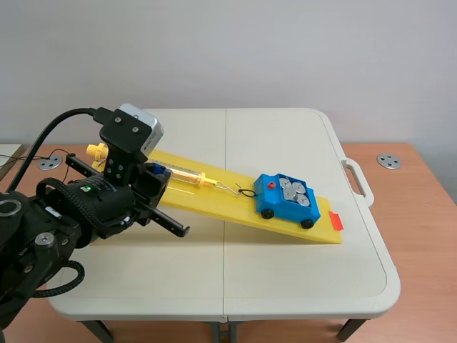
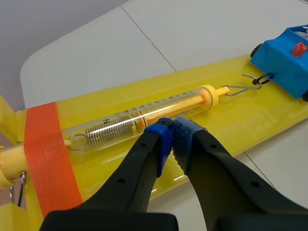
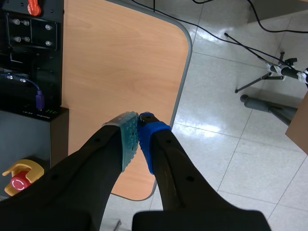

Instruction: Place the four metal weights on the blue cart on the ramp.

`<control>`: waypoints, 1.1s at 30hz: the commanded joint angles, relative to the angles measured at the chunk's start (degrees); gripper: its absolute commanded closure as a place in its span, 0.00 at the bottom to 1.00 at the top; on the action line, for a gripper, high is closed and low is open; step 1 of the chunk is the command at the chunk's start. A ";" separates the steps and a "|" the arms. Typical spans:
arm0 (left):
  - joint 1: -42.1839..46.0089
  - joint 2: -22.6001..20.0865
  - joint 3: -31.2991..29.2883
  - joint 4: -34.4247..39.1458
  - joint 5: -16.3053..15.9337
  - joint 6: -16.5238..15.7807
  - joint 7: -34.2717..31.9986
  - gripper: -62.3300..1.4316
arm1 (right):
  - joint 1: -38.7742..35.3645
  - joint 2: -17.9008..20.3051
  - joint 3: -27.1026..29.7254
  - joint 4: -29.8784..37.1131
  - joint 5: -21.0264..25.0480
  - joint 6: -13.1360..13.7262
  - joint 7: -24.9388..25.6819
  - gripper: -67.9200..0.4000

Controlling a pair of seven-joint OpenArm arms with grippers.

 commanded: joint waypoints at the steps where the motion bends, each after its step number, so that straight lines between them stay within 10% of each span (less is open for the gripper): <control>1: -2.69 1.25 -0.48 4.50 -1.62 3.58 -9.60 0.94 | -1.90 1.07 4.57 5.18 2.32 2.60 2.56 0.98; 33: -2.67 1.11 -0.48 5.57 -1.75 3.56 -8.39 0.94 | -1.75 1.09 4.57 5.18 2.34 2.60 4.24 0.98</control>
